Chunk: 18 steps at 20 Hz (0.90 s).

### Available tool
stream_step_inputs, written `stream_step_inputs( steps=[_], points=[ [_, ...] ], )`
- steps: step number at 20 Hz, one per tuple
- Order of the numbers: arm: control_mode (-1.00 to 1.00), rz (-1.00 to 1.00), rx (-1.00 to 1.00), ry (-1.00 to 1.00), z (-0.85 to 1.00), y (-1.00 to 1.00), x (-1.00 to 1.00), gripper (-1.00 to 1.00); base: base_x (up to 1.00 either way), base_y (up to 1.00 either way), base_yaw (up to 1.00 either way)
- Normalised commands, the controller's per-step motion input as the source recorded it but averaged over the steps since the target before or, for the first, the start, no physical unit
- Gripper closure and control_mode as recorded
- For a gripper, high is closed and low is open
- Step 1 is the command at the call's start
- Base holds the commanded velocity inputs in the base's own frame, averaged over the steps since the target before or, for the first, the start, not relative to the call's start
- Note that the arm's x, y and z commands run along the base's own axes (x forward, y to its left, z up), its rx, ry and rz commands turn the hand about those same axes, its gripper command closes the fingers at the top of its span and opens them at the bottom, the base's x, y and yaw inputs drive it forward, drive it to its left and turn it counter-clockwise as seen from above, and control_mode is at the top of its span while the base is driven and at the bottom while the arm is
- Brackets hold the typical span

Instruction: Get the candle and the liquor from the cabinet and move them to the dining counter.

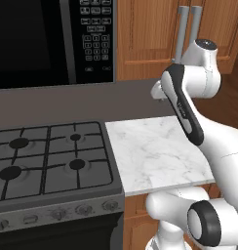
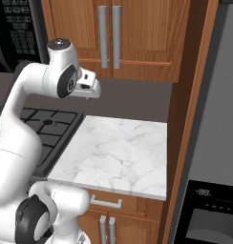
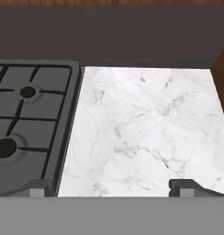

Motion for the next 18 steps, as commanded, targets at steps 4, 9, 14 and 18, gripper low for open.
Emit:
stream_step_inputs(
  steps=[4,9,14,18],
  points=[
    [-1.00,0.01,0.00,-0.31,0.50,-0.11,-0.18,-1.00,0.00,0.00,0.00],
    [-1.00,0.00,0.00,-0.31,0.48,-0.10,-0.23,-1.00,0.00,0.00,0.00],
    [-1.00,0.00,0.00,-0.31,0.50,-0.13,-0.32,-1.00,0.00,0.00,0.00],
    [-1.00,0.00,0.00,-0.31,0.45,-0.04,-0.28,-1.00,0.00,0.00,0.00]
  ],
)
